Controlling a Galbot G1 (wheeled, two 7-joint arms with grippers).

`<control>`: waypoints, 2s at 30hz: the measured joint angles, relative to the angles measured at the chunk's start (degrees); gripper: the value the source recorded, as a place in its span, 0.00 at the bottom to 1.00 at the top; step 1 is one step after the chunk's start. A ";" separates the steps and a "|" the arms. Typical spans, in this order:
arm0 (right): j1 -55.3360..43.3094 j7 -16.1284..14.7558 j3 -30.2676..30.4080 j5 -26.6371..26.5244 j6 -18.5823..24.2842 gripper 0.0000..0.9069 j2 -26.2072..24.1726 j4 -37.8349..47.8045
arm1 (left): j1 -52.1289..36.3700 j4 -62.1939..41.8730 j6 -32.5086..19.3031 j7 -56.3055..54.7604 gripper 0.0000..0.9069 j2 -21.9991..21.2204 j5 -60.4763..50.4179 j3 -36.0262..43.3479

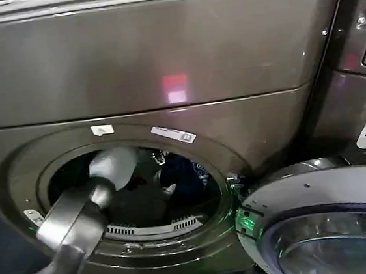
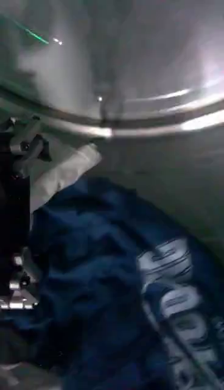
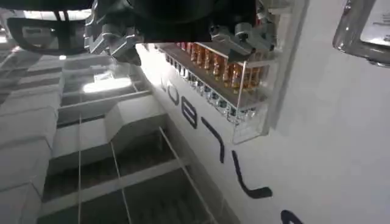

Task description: Grasp the clothes from the dryer.

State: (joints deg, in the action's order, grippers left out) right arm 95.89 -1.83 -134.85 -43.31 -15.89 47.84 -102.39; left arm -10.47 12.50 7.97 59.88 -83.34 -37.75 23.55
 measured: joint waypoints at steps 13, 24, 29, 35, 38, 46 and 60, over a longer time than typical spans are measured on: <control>-0.59 -0.09 0.56 0.20 0.18 1.00 0.09 0.10 | 0.47 -3.00 0.07 0.94 0.49 -0.49 0.81 1.49; -0.65 -0.08 0.32 0.24 0.35 1.00 0.22 0.32 | -0.13 -3.95 0.27 2.41 0.00 -0.80 2.48 1.81; -0.74 -0.04 0.37 0.26 0.38 1.00 0.31 0.34 | -0.18 -4.07 0.26 2.37 0.00 -0.68 2.65 1.98; -0.68 -0.03 0.35 0.28 0.45 1.00 0.29 0.41 | -0.12 -4.05 0.22 2.41 0.00 -0.71 2.84 2.17; -0.59 0.00 0.32 0.28 0.45 1.00 0.28 0.34 | -0.13 -3.96 0.21 2.43 0.00 -0.69 3.04 2.21; -0.20 0.04 -0.05 0.27 0.45 1.00 0.55 0.28 | -0.29 -2.64 0.96 1.82 0.00 -0.38 4.98 1.65; -0.82 0.31 0.27 0.26 0.54 1.00 1.19 0.10 | 3.24 5.09 2.47 -4.77 0.00 1.44 11.96 -8.90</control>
State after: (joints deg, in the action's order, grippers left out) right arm 95.07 -1.52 -134.58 -43.04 -15.35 49.03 -102.29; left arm -7.23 17.59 10.44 55.11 -81.90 -25.79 14.65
